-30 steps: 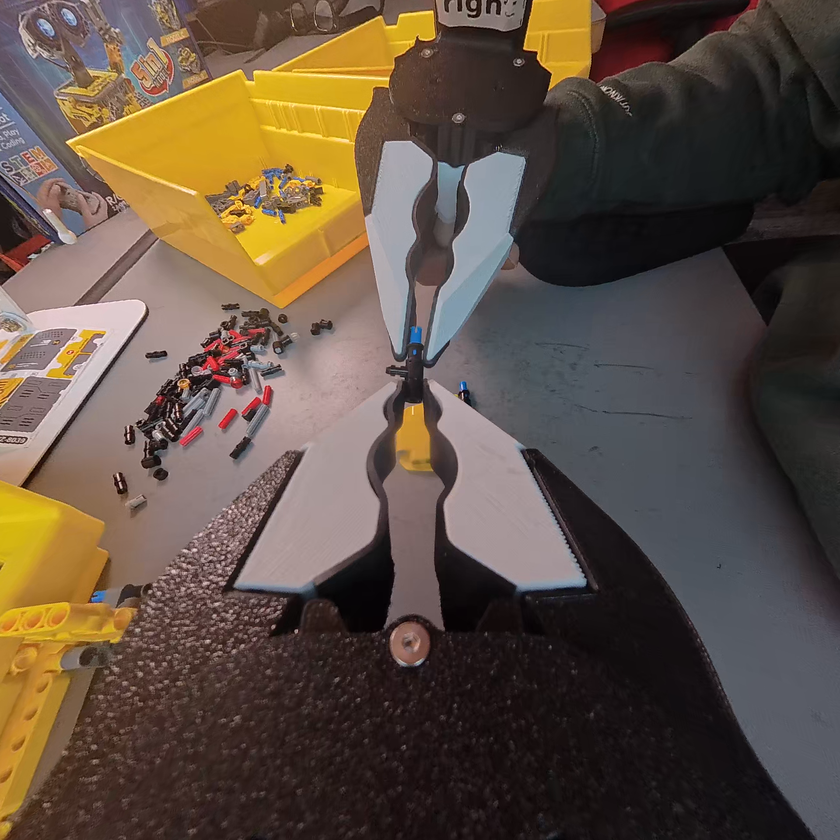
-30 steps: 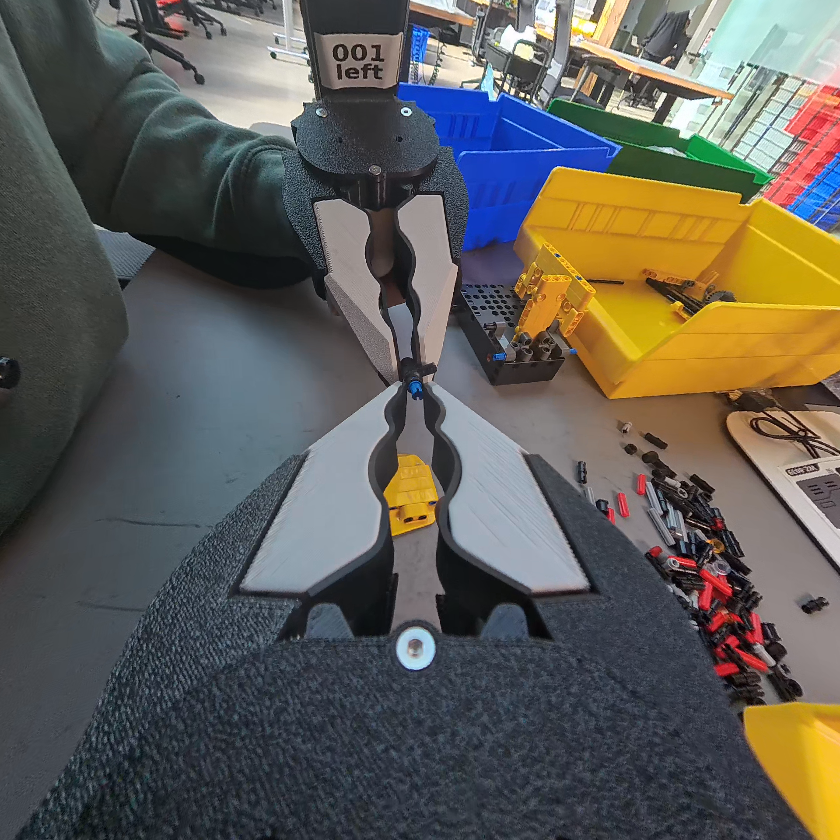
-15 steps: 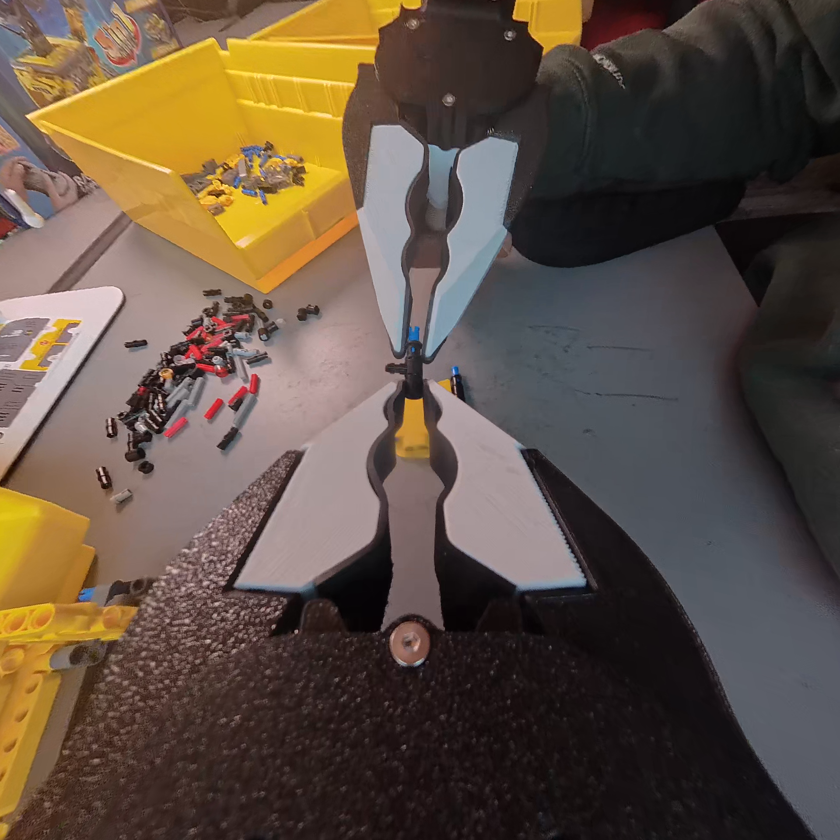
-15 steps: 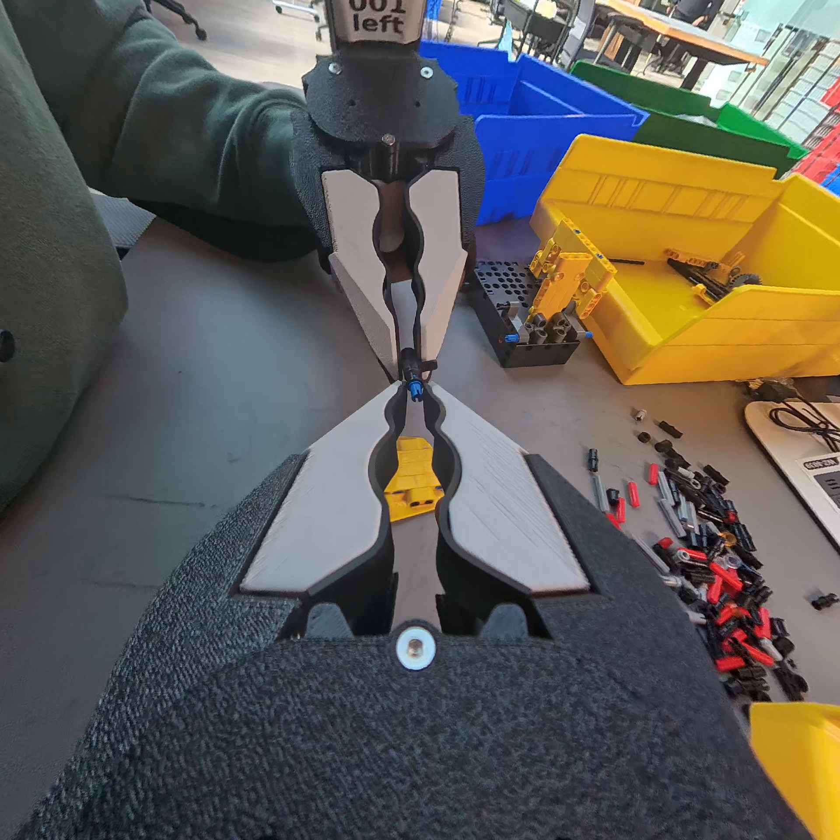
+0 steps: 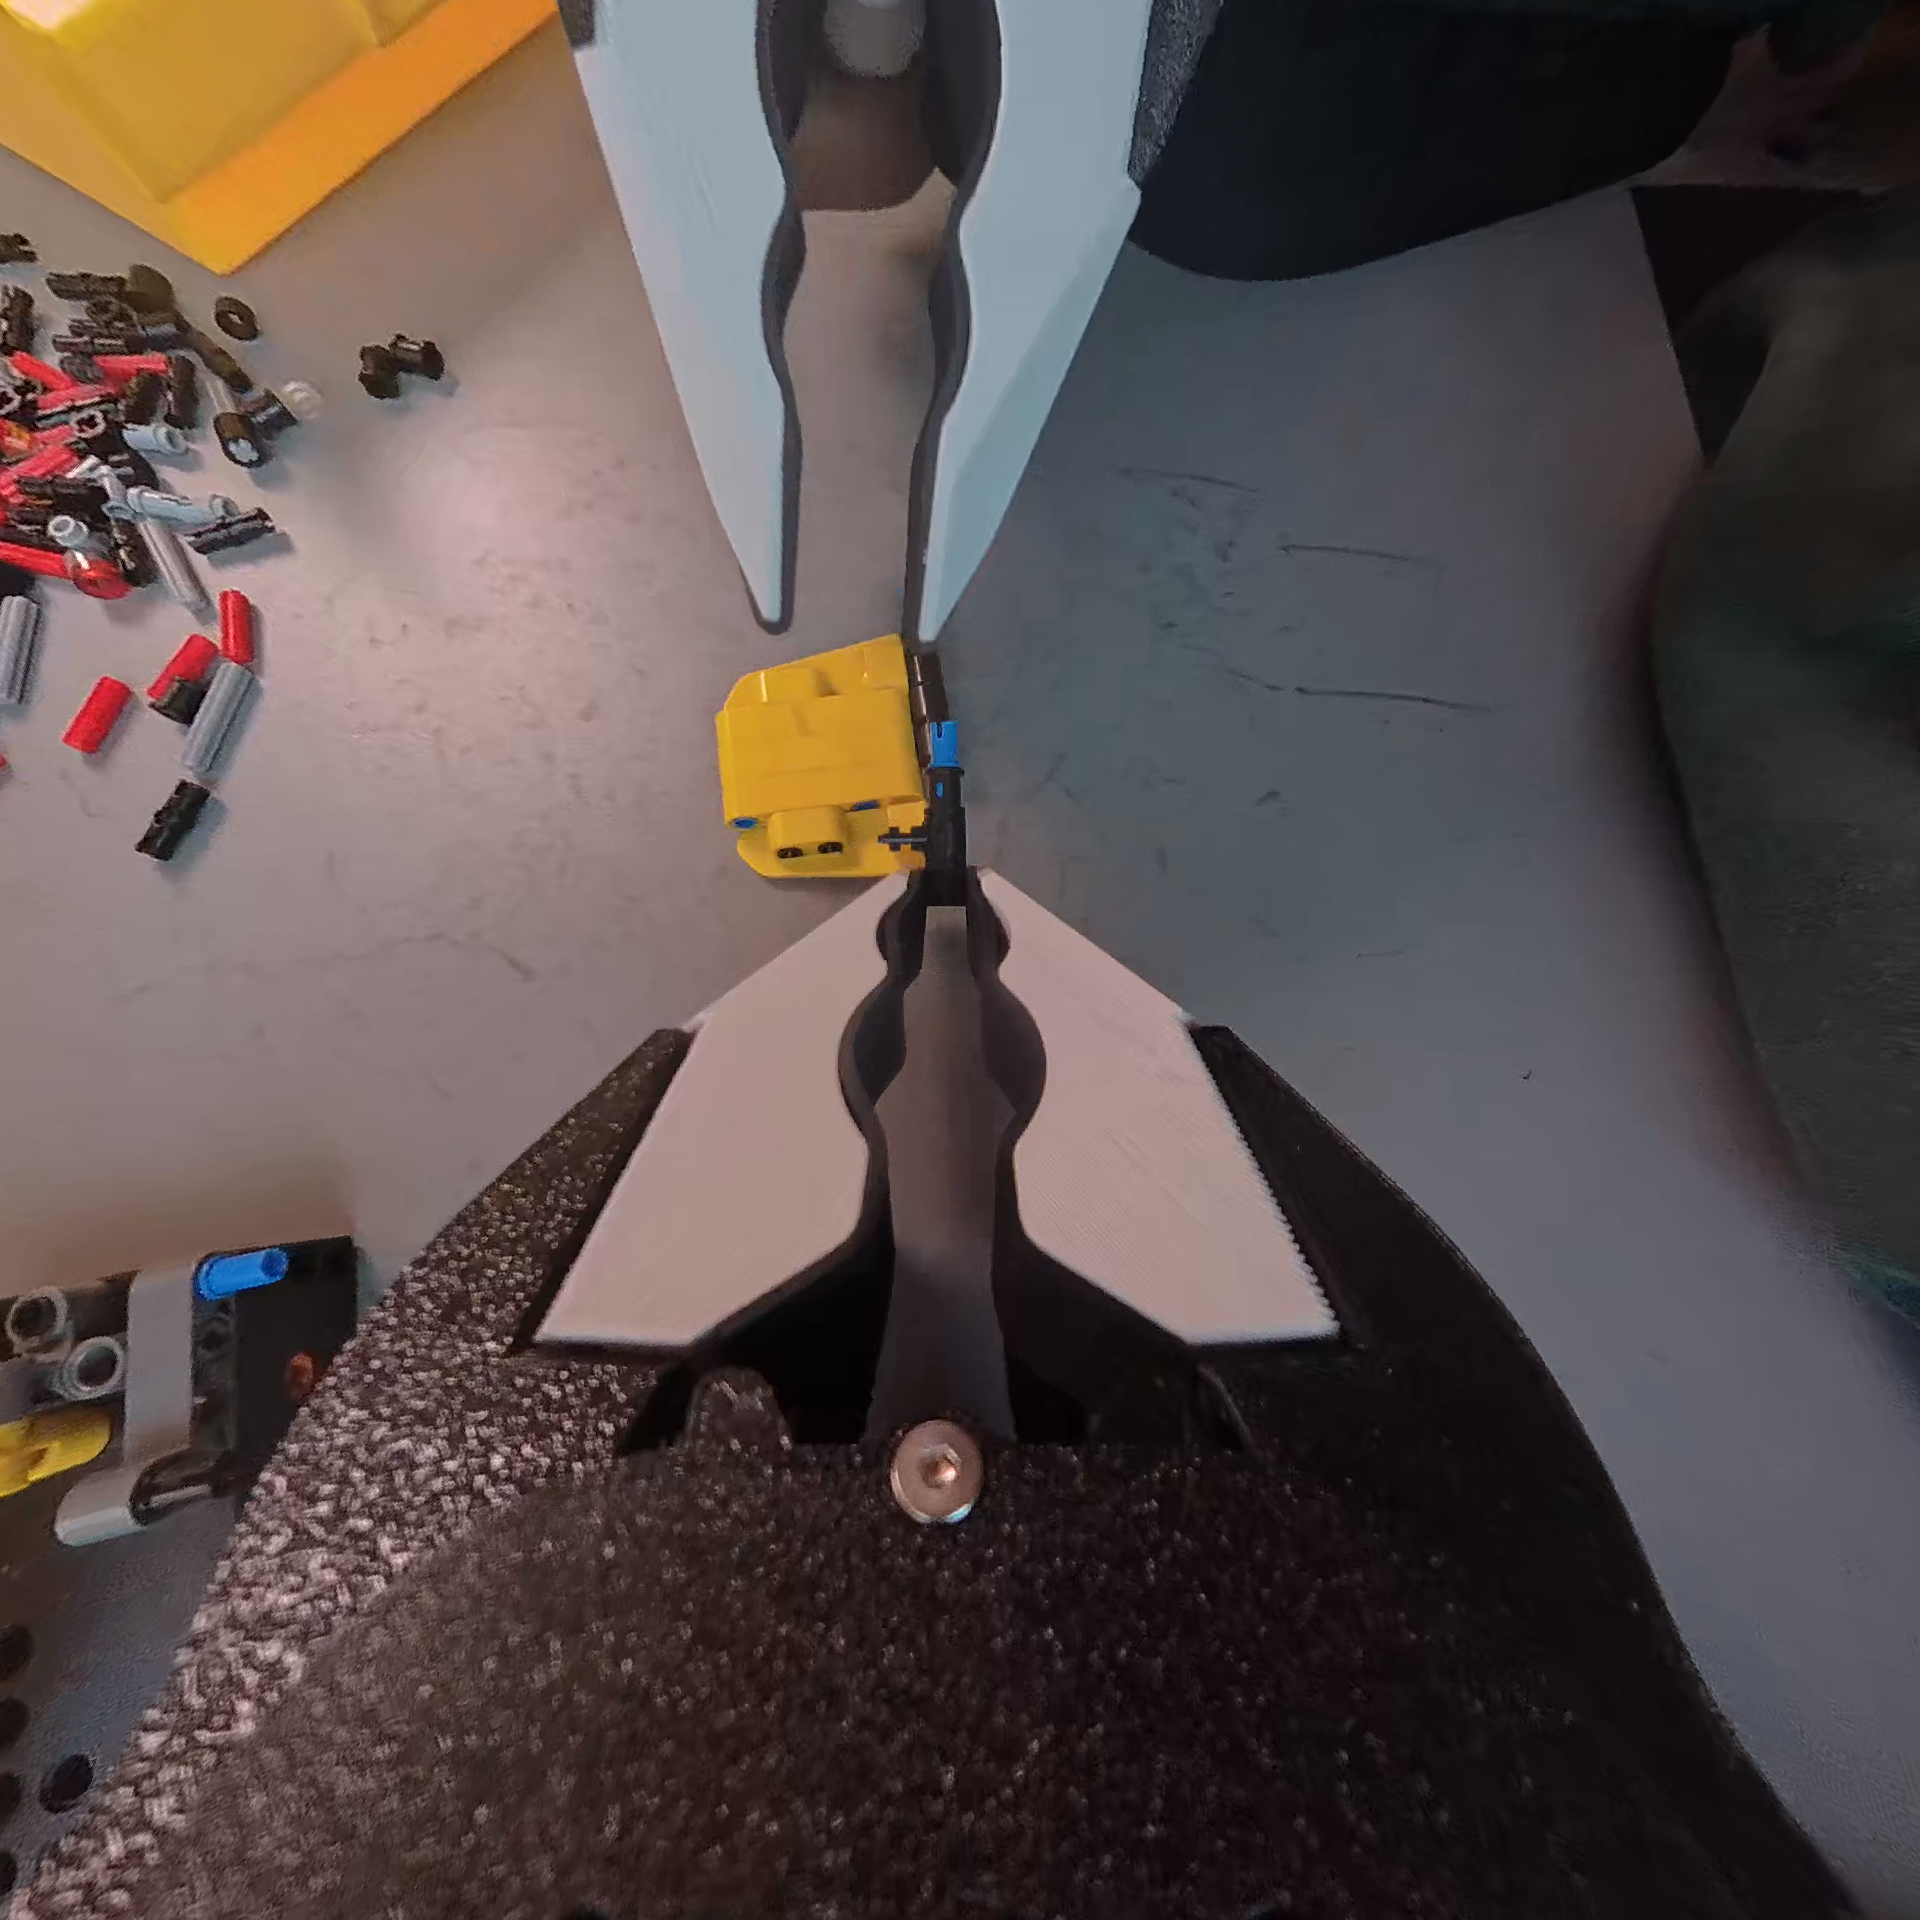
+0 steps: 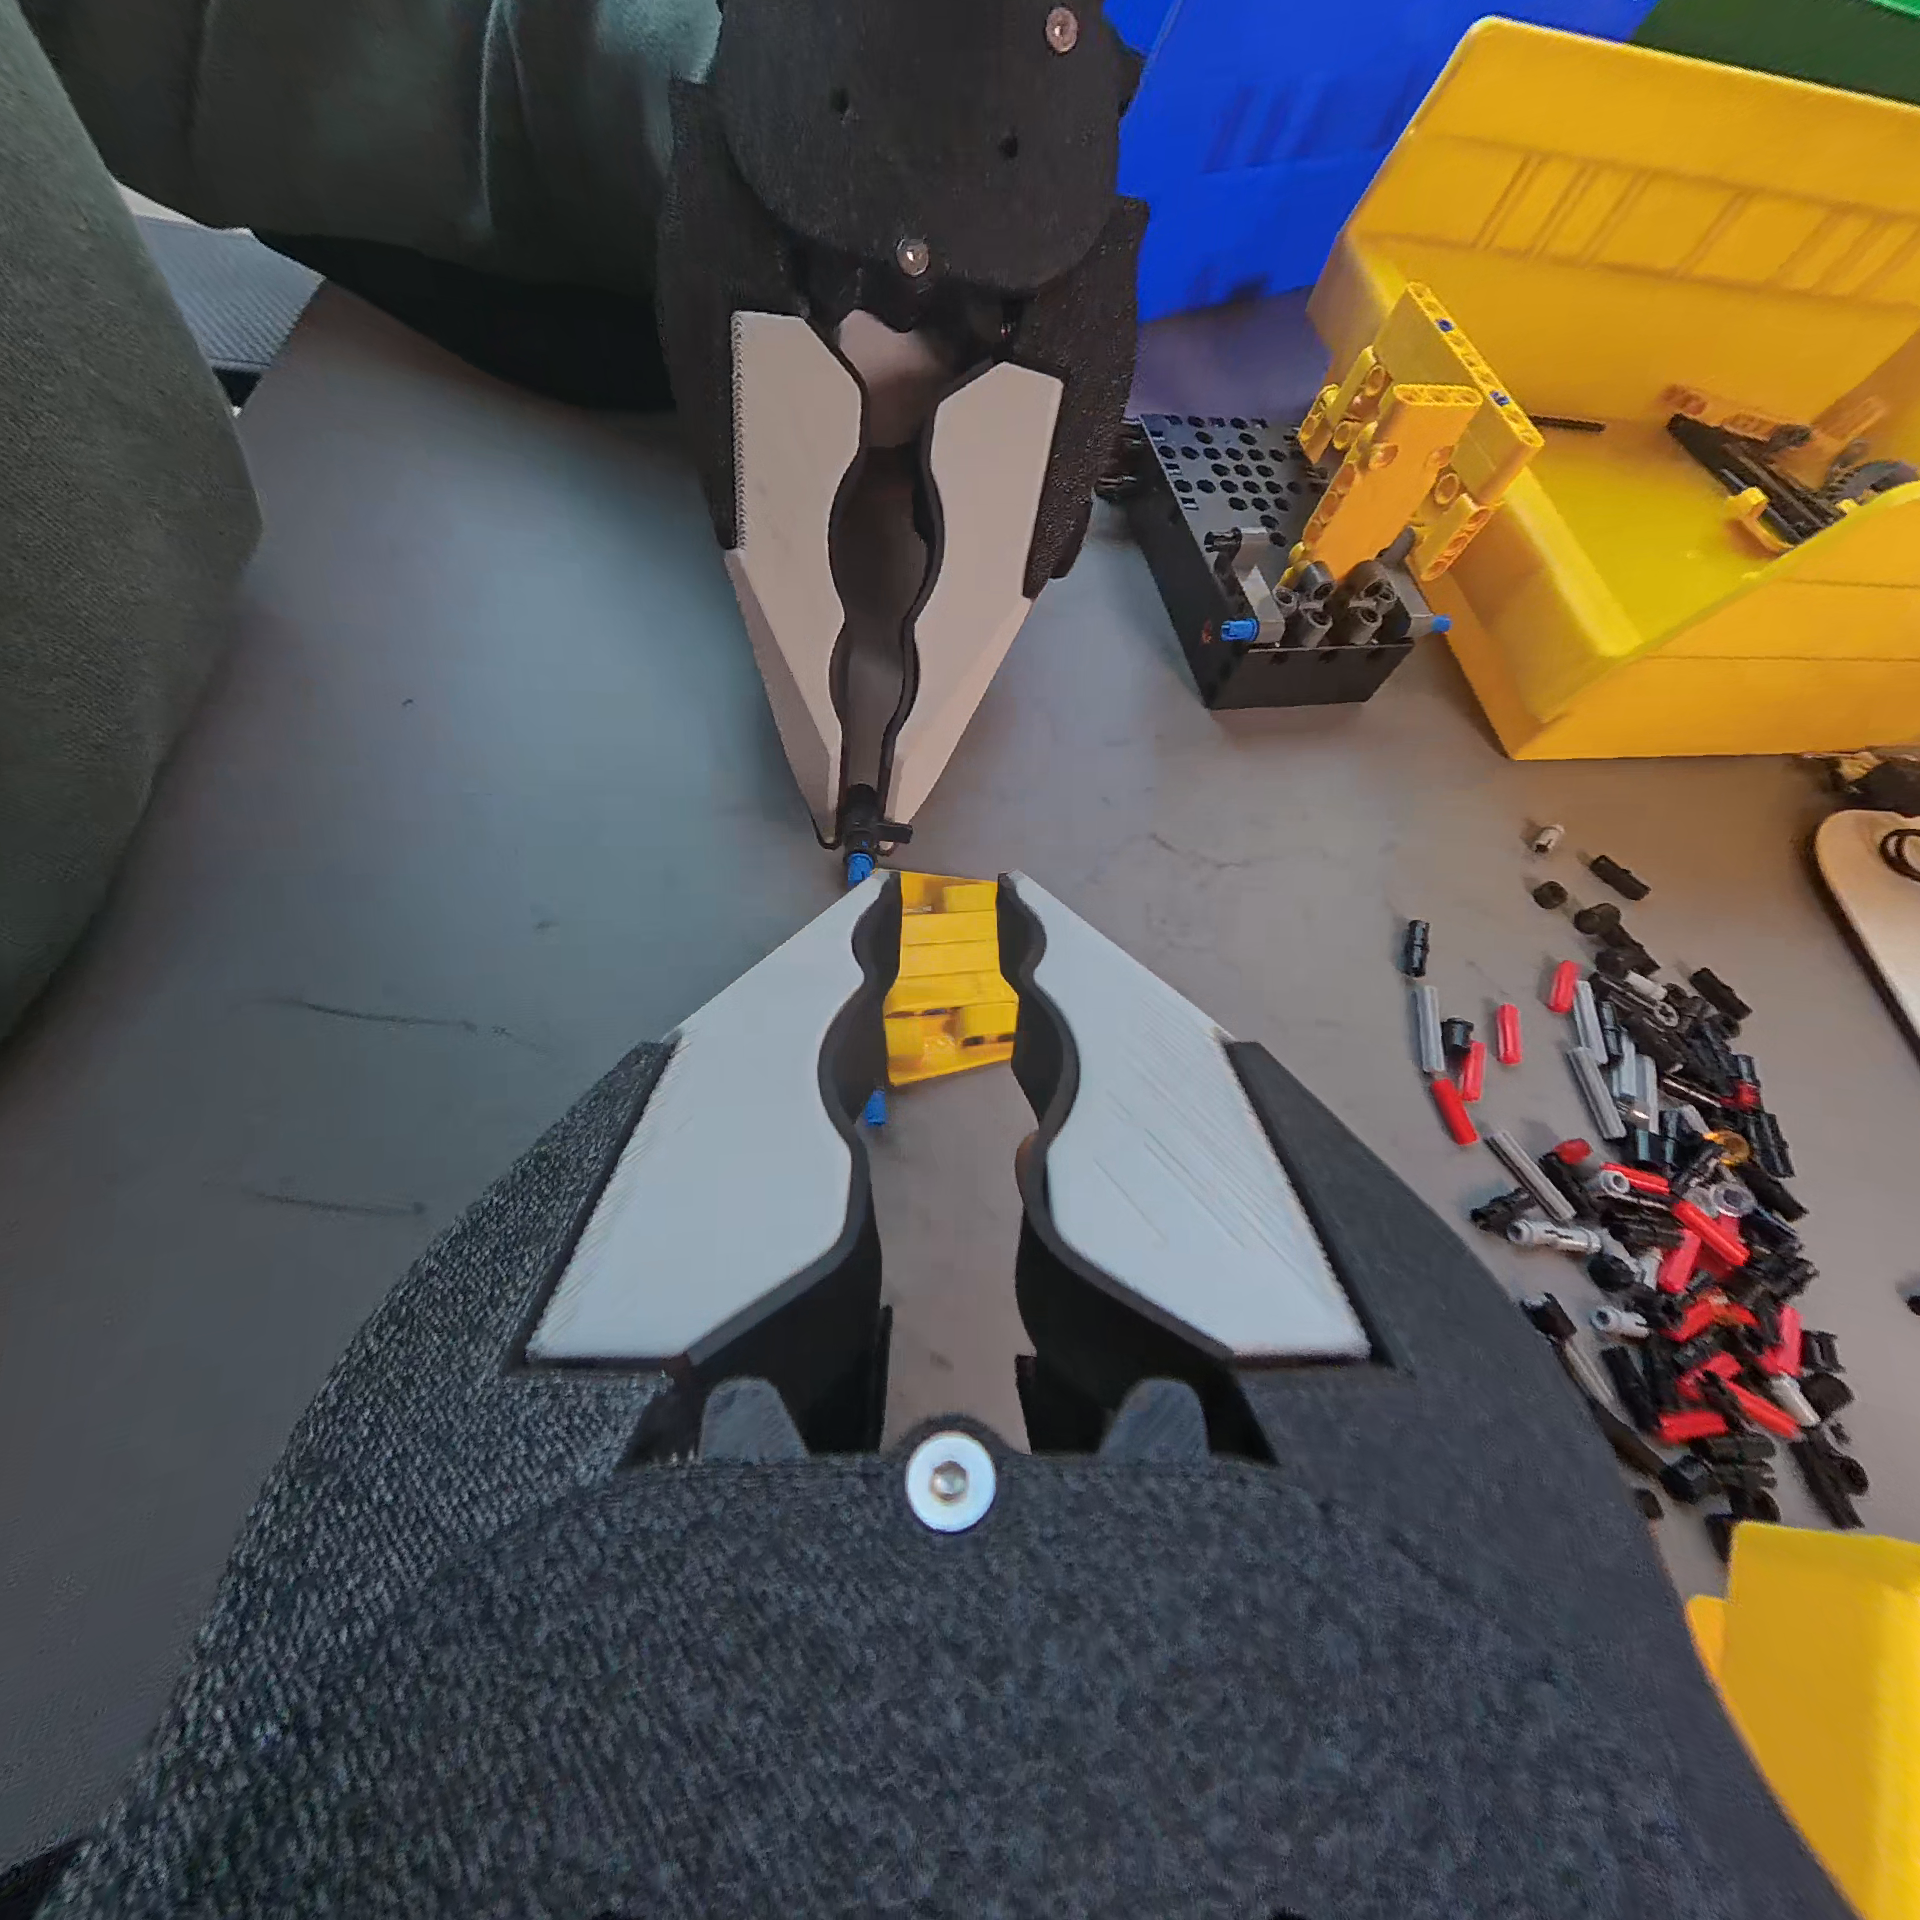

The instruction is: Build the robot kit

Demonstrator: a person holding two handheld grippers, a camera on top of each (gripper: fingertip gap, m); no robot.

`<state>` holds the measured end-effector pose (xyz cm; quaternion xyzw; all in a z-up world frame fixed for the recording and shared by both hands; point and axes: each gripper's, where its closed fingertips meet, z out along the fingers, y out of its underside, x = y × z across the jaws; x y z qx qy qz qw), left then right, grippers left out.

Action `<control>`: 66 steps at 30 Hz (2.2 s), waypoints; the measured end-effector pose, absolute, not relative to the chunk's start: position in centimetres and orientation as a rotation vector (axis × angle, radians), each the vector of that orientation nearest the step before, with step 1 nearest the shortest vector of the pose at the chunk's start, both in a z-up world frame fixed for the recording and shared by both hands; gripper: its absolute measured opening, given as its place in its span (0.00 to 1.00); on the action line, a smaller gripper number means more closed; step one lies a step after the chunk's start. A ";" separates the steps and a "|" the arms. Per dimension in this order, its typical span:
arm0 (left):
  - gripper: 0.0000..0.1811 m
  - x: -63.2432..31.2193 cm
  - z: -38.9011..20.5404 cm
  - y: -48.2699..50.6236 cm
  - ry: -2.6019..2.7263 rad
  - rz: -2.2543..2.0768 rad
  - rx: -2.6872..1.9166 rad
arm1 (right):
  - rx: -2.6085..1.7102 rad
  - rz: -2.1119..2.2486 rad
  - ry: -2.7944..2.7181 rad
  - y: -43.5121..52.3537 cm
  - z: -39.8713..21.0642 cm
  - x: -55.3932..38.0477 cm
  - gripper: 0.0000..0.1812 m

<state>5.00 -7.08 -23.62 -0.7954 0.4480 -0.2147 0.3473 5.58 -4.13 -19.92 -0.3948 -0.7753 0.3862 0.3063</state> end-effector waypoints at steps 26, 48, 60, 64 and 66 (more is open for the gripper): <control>0.03 5.5 -21.6 -6.1 1.133 -0.484 -1.934 | -0.998 1.072 -2.061 -5.8 -19.8 5.4 0.04; 0.03 5.4 -20.1 -5.6 1.081 -0.481 -1.875 | -0.976 1.094 -1.987 -5.6 -18.7 4.8 0.04; 0.03 5.4 -18.7 -6.0 0.943 -0.783 -1.894 | -0.810 0.963 -1.944 -5.6 -17.4 4.7 0.05; 0.03 5.3 -18.3 -6.5 0.901 -0.923 -1.897 | -0.708 0.841 -1.946 -5.8 -17.3 4.7 0.08; 0.03 5.4 -18.3 -6.6 0.899 -0.955 -1.903 | -0.672 0.817 -1.941 -6.1 -17.0 4.6 0.07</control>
